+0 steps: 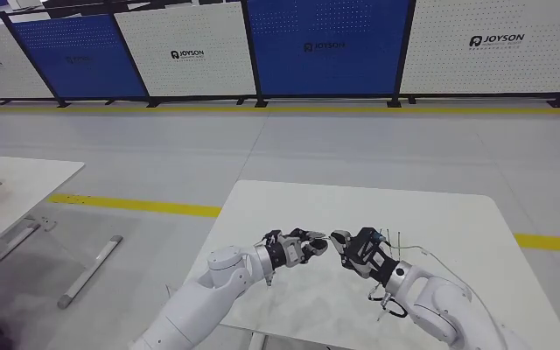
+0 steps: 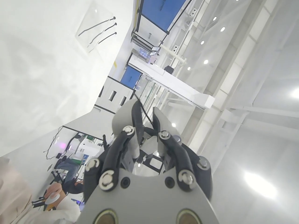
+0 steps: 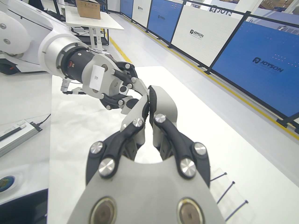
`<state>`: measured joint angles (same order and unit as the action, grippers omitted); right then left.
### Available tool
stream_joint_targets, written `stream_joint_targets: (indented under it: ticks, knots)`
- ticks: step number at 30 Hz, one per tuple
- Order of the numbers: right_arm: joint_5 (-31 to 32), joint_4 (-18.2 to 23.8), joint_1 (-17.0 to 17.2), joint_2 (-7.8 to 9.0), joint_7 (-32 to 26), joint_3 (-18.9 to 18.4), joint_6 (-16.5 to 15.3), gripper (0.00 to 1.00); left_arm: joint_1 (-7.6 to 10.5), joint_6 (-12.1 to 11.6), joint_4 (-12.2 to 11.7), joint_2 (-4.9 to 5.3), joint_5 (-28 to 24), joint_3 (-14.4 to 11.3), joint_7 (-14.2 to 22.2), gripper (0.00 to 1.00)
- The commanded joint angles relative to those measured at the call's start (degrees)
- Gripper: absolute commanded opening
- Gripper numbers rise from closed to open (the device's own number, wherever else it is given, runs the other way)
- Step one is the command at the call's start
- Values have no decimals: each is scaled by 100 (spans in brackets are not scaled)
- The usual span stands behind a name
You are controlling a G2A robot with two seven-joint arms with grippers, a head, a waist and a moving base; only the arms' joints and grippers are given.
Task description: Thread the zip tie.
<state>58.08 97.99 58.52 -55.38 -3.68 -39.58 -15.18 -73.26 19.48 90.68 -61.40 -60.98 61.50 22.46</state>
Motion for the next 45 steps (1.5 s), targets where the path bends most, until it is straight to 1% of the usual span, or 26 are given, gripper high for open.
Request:
stream_joint_targets:
  ticks: [1,14,15,16,17,18,21,22,24,26,27,28,29,33,34,35,45]
  knots:
    - [0,0,0,0,0,0,0,0,2,0,3,5,-7,-8,8,0]
    - [0,0,0,0,0,0,0,0,9,0,21,23,-39,4,47,0]
    - [0,0,0,0,0,0,0,0,1,0,27,24,-34,8,45,13]
    - [0,0,0,0,0,0,0,0,-6,0,33,27,-29,13,47,20]
    - [0,0,0,0,0,0,0,0,-13,0,40,29,-20,21,49,36]
    - [0,0,0,0,0,0,0,0,-20,0,44,31,-8,27,52,40]
    - [0,0,0,0,0,0,0,0,-40,0,53,37,15,42,60,43]
    - [0,0,0,0,0,0,0,0,-46,0,51,38,19,51,56,43]
    - [0,0,0,0,0,0,0,0,-53,-24,42,35,15,64,20,38]
    - [0,0,0,0,0,0,0,0,-51,-32,32,28,10,58,14,35]
    - [0,0,0,0,0,0,0,0,-49,-34,29,25,5,57,14,32]
    - [0,0,0,0,0,0,0,0,-48,-33,25,23,3,56,17,26]
    - [0,0,0,0,0,0,0,0,-46,-33,21,21,7,56,20,22]
    - [0,0,0,0,0,0,0,0,-43,-31,9,13,14,58,23,14]
    - [0,0,0,0,0,0,0,0,-40,-29,4,11,11,58,22,10]
    - [0,0,0,0,0,0,0,0,-37,-29,-1,8,6,58,20,0]
    - [0,0,0,0,0,0,0,0,-15,-82,-54,-25,-46,54,-27,0]
